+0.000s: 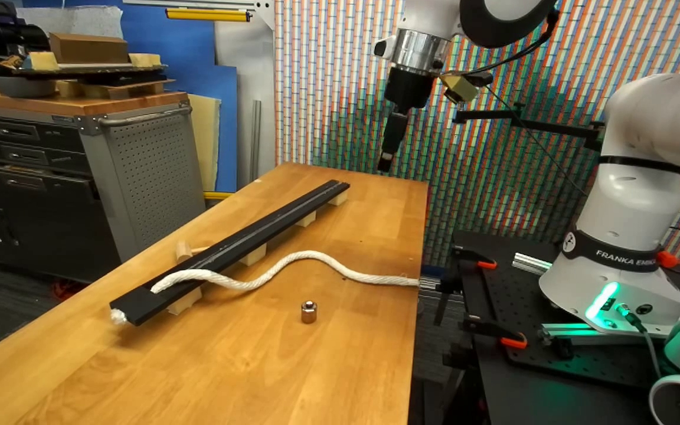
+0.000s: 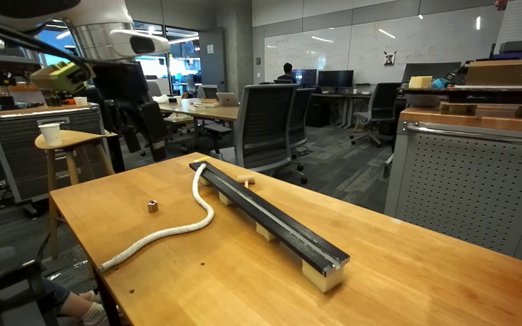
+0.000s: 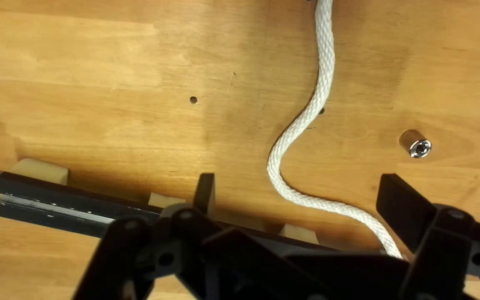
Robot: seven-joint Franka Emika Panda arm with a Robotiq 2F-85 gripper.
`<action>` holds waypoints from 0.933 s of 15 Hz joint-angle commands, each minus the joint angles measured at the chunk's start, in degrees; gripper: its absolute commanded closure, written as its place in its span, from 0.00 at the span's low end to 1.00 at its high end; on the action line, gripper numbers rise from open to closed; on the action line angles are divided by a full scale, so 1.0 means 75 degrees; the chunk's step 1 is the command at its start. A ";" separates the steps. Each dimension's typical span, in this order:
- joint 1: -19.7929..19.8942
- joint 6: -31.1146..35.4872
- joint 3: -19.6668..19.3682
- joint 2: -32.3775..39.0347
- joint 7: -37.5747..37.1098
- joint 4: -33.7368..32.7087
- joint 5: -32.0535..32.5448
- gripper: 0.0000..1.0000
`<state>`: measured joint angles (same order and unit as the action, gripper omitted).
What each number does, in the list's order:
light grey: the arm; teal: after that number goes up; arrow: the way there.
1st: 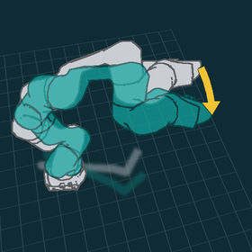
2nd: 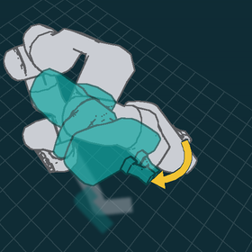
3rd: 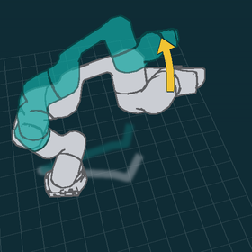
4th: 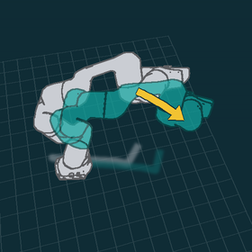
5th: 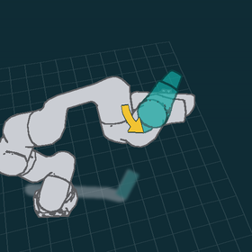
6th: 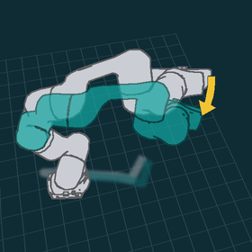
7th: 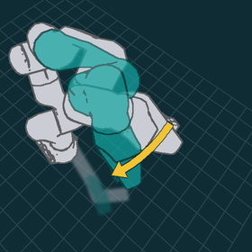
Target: Pick up the rope and arrange properly on the board
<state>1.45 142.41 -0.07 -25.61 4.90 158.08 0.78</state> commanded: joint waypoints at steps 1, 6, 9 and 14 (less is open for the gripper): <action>0.0027 0.0444 0.0097 0.0418 -0.0300 -0.0010 0.0257 0.00; -0.0057 0.0272 -0.0020 0.0466 -0.0119 -0.0016 0.0114 0.00; -0.0057 0.0288 -0.0020 0.0466 -0.0120 -0.0016 0.0114 0.00; -0.0035 0.0615 0.0071 0.1033 -0.0314 -0.0011 0.0176 0.00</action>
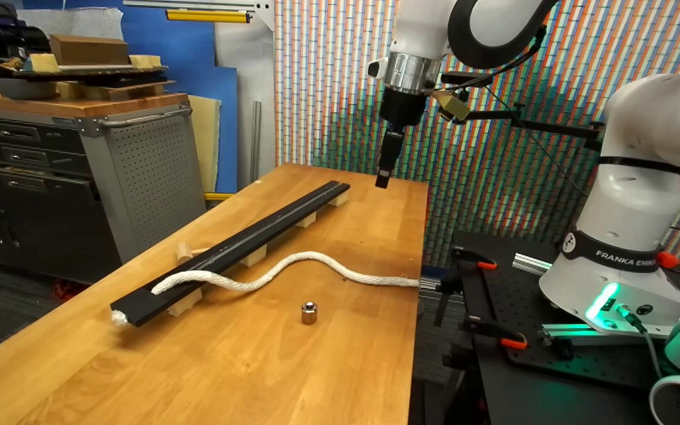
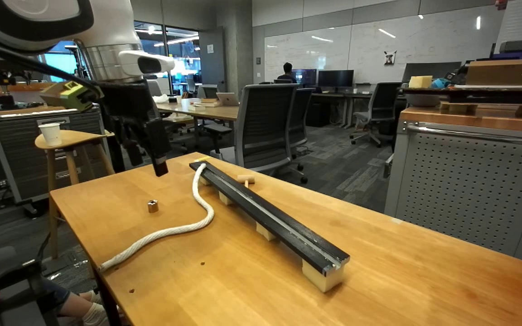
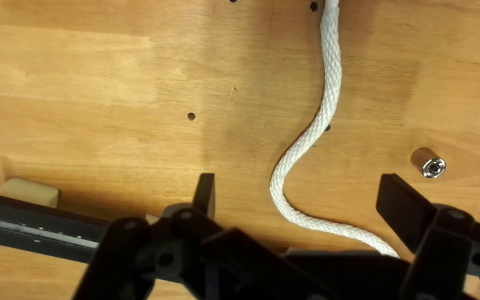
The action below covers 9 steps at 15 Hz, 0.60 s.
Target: Pick up the rope and arrange properly on the board
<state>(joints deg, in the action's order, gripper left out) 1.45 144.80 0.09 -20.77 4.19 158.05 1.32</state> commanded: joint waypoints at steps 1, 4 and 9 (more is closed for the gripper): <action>-0.0063 0.0380 0.0082 0.0603 -0.0217 -0.0005 0.0118 0.00; -0.0150 0.0638 0.0156 0.1262 -0.0218 0.0005 0.0102 0.00; -0.0292 0.1128 0.0279 0.2408 -0.0197 0.0018 0.0162 0.00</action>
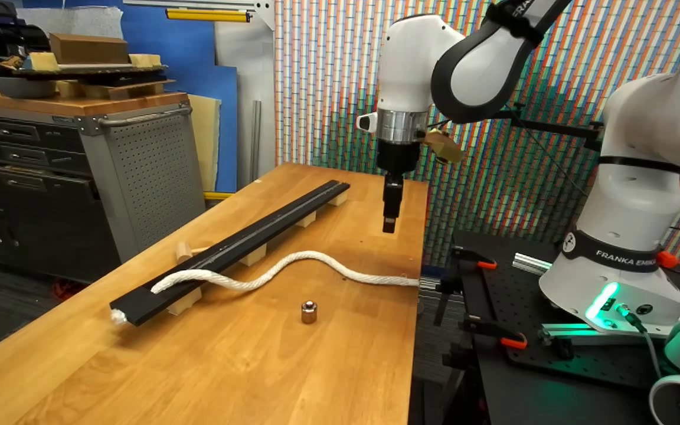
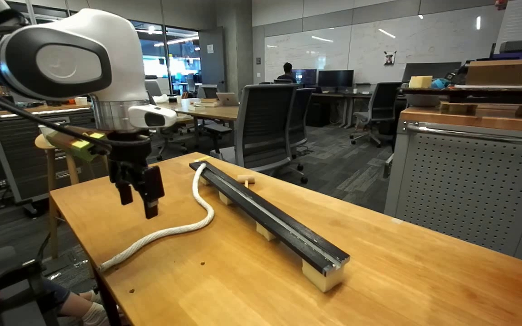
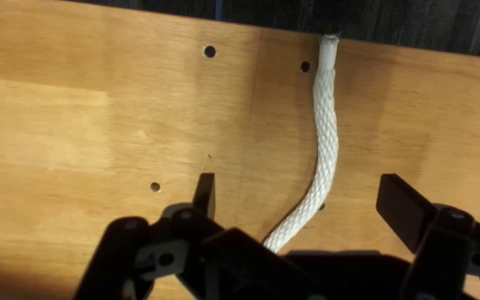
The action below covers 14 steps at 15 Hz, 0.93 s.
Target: Pick up the rope and arrange properly on the board
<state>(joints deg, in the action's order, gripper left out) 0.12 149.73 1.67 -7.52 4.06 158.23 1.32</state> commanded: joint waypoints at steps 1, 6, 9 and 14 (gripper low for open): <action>-0.0144 0.0563 0.0078 0.0891 -0.0154 -0.0005 0.0143 0.00; -0.0199 0.1174 0.0075 0.1991 0.0070 0.0002 -0.0056 0.00; -0.0108 0.1438 0.0200 0.2426 0.0303 -0.0003 -0.0341 0.00; 0.0287 0.1736 0.0981 0.2593 0.1134 -0.0028 -0.1664 0.00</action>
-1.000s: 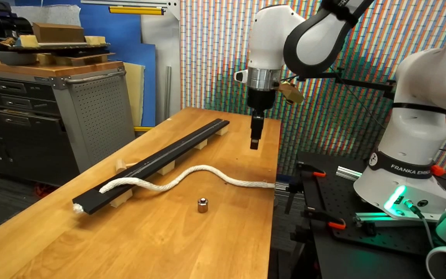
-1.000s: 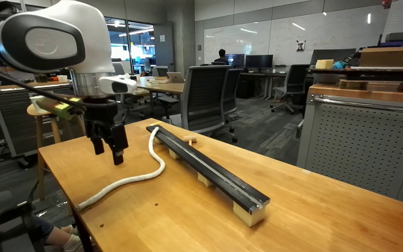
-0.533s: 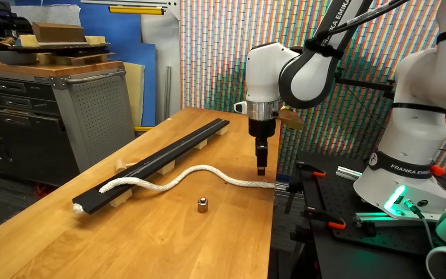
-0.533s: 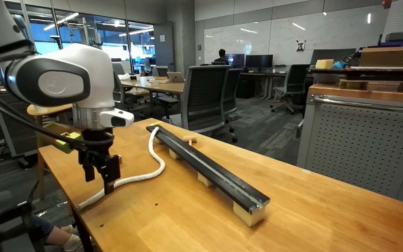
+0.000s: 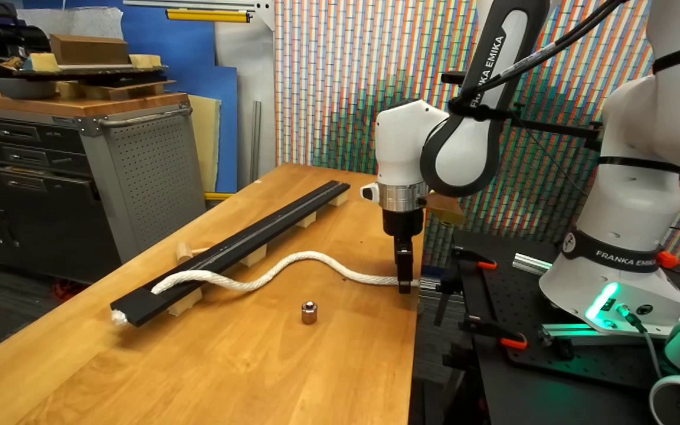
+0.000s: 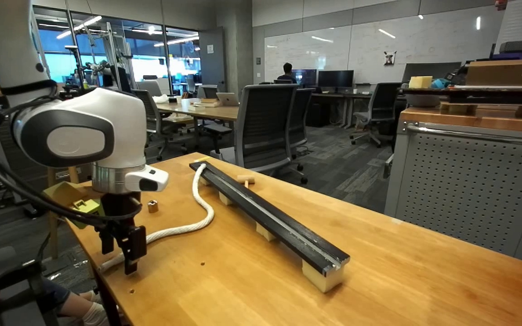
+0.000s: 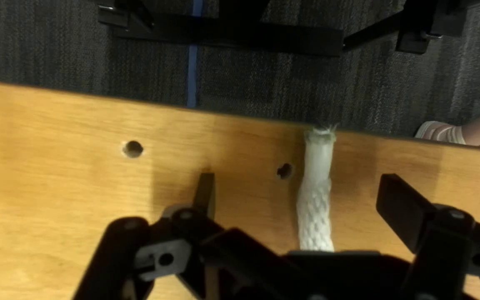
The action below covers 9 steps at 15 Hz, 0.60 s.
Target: Pick up the rope and arrange properly on the board
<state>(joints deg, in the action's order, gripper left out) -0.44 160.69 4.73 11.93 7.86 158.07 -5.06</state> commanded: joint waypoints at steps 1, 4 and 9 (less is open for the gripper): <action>0.0457 0.0330 0.0765 -0.0012 0.0816 -0.0013 -0.1131 0.25; 0.0593 0.0494 0.1062 0.0000 0.1195 -0.0038 -0.1646 0.44; 0.0034 0.0867 0.0166 0.0159 0.0552 -0.0030 0.0116 0.82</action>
<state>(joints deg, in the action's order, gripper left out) 2.21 164.73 9.65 12.06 14.52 157.92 -11.25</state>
